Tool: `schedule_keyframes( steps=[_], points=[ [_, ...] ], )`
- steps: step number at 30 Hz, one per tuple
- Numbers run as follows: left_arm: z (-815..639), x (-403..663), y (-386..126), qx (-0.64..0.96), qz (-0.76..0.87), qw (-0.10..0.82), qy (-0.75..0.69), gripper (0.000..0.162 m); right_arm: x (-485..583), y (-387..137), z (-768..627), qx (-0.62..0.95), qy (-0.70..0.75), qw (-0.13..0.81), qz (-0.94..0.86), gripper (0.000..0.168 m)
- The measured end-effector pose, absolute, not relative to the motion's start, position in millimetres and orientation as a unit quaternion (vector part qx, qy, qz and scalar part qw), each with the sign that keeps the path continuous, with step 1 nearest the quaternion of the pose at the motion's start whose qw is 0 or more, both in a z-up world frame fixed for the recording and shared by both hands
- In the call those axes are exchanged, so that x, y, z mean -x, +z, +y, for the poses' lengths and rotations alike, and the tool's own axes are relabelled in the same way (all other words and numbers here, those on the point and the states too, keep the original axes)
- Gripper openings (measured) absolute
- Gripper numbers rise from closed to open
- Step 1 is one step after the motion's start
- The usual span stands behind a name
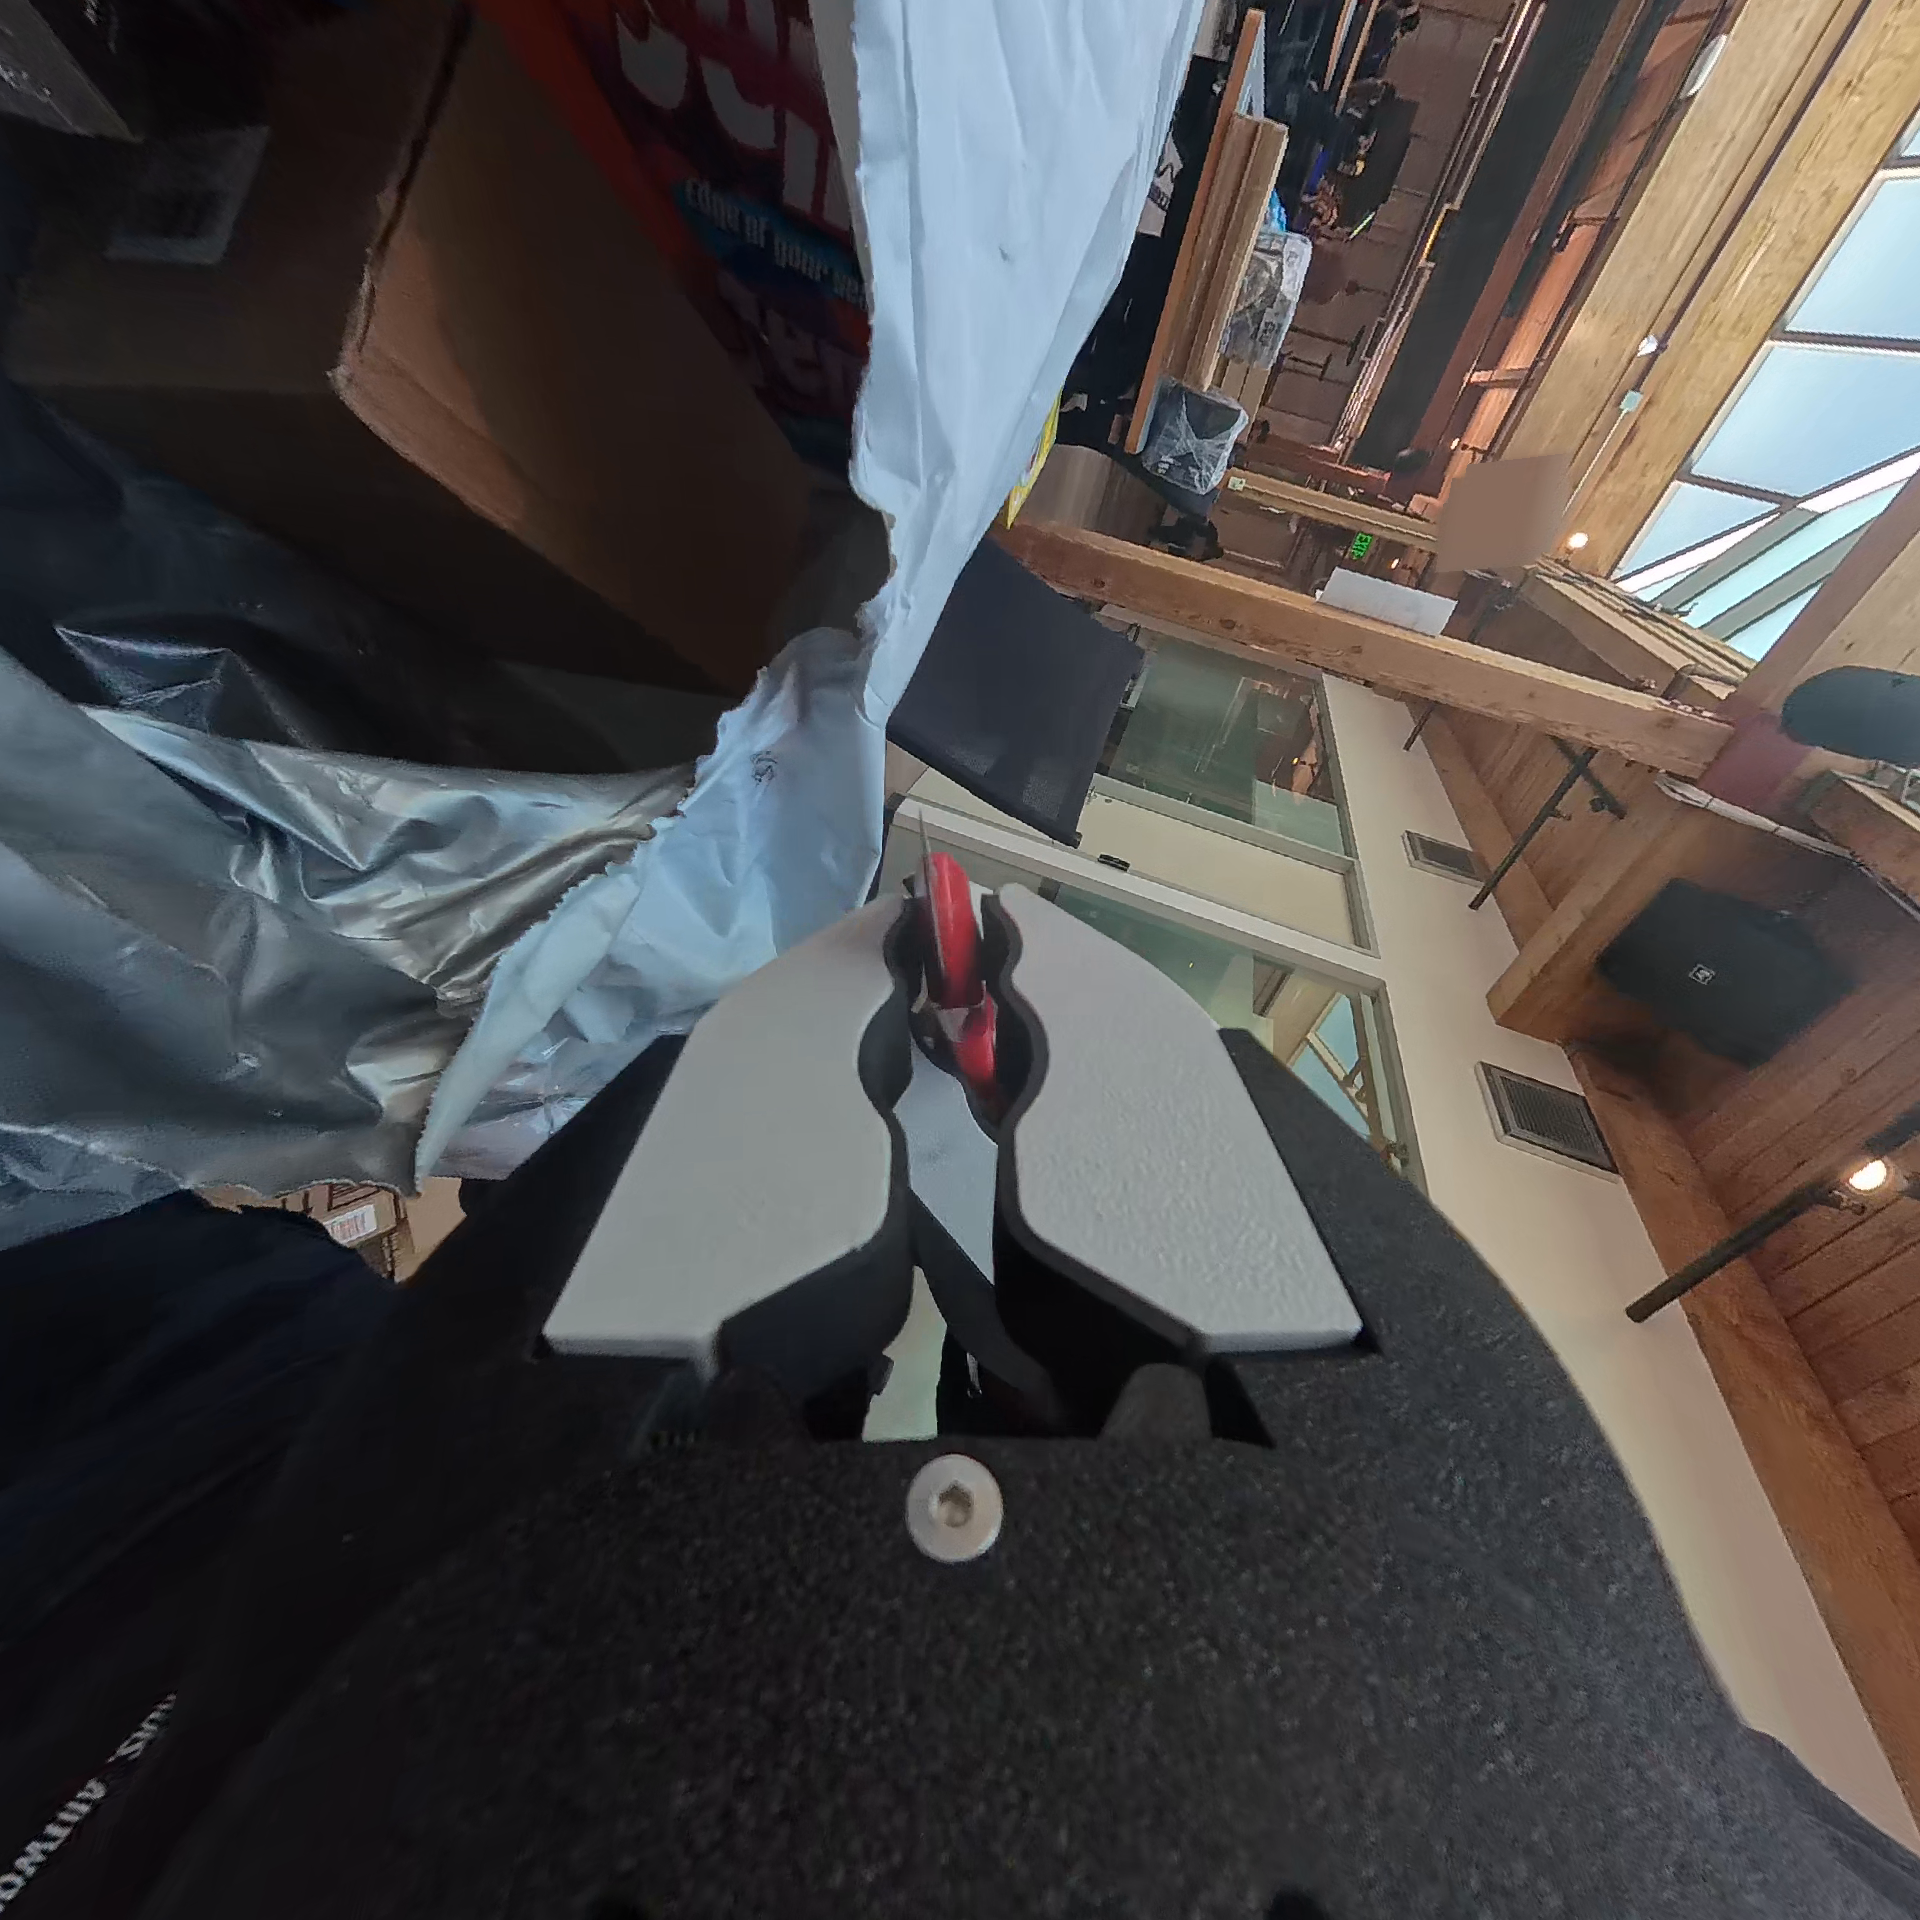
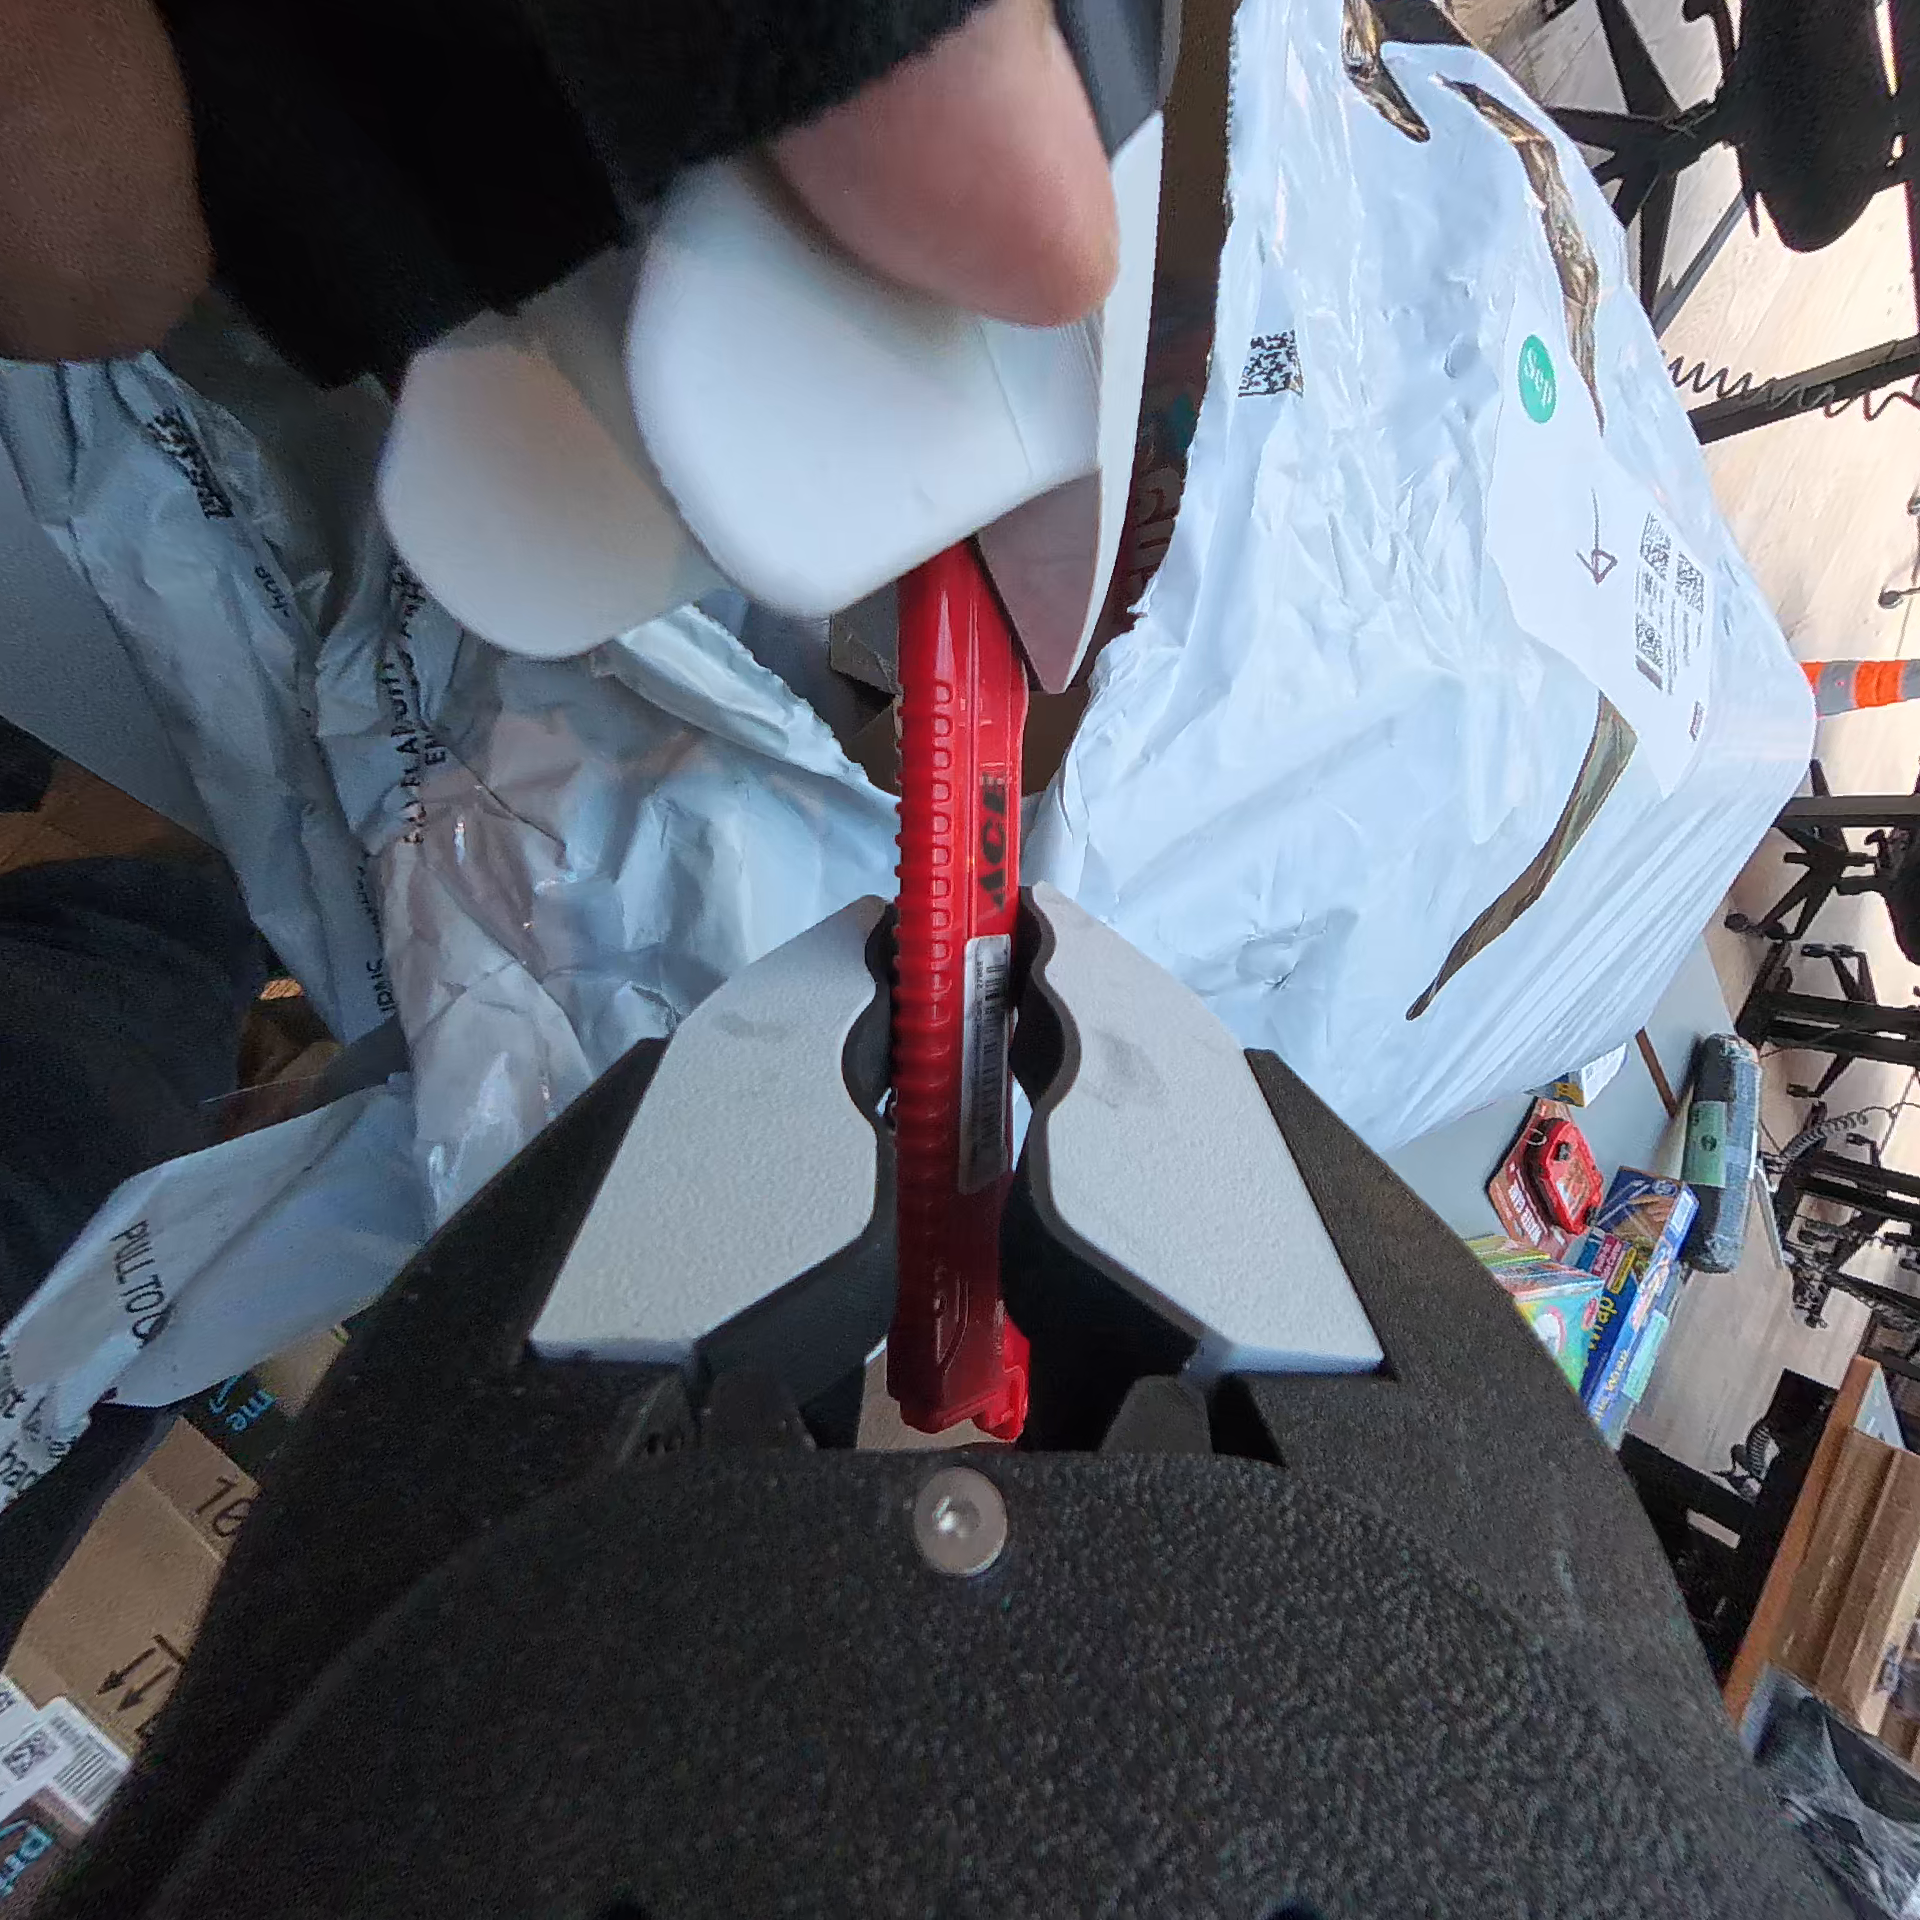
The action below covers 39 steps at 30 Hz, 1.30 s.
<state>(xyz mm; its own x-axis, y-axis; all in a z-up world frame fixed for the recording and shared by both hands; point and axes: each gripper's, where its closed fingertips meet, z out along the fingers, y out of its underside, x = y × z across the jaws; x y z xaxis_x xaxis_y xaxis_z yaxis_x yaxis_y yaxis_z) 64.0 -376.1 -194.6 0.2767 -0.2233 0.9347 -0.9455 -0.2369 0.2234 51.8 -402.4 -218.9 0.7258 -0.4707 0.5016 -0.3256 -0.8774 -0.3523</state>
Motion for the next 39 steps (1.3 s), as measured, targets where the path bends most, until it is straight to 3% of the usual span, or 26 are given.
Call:
schedule_keyframes(
  steps=[8,13,17,23,30,37,39],
  points=[
    [-379.2,-62.1,-197.5,-0.690,-0.420,0.437,0.396,0.009,-55.5,-212.9,-393.9,0.911,-0.373,0.079,0.155,0.025],
    [-382.1,-58.6,-202.4,-0.689,-0.421,0.445,0.388,0.010,-59.4,-216.7,-394.1,0.910,-0.380,0.078,0.149,0.013],
    [-391.2,-56.6,-187.8,-0.622,-0.469,0.467,0.419,0.031,-63.4,-215.1,-408.8,0.911,-0.338,0.121,0.201,0.009],
    [-384.1,-62.3,-205.0,-0.537,-0.632,0.345,0.440,0.041,-65.3,-213.6,-444.7,0.911,-0.241,0.182,0.280,0.009],
    [-413.9,-68.2,-251.5,-0.441,-0.762,0.269,0.391,0.045,-59.5,-228.6,-447.6,0.944,-0.107,0.176,0.257,0.009],
    [-417.8,-44.7,-272.0,-0.415,-0.771,0.325,0.358,0.000,-60.9,-250.1,-458.9,0.958,-0.030,0.106,0.264,0.009],
    [-413.6,-43.1,-269.8,-0.413,-0.770,0.323,0.364,0.000,-61.3,-253.3,-460.7,0.961,-0.020,0.085,0.261,0.009]
  ],
)
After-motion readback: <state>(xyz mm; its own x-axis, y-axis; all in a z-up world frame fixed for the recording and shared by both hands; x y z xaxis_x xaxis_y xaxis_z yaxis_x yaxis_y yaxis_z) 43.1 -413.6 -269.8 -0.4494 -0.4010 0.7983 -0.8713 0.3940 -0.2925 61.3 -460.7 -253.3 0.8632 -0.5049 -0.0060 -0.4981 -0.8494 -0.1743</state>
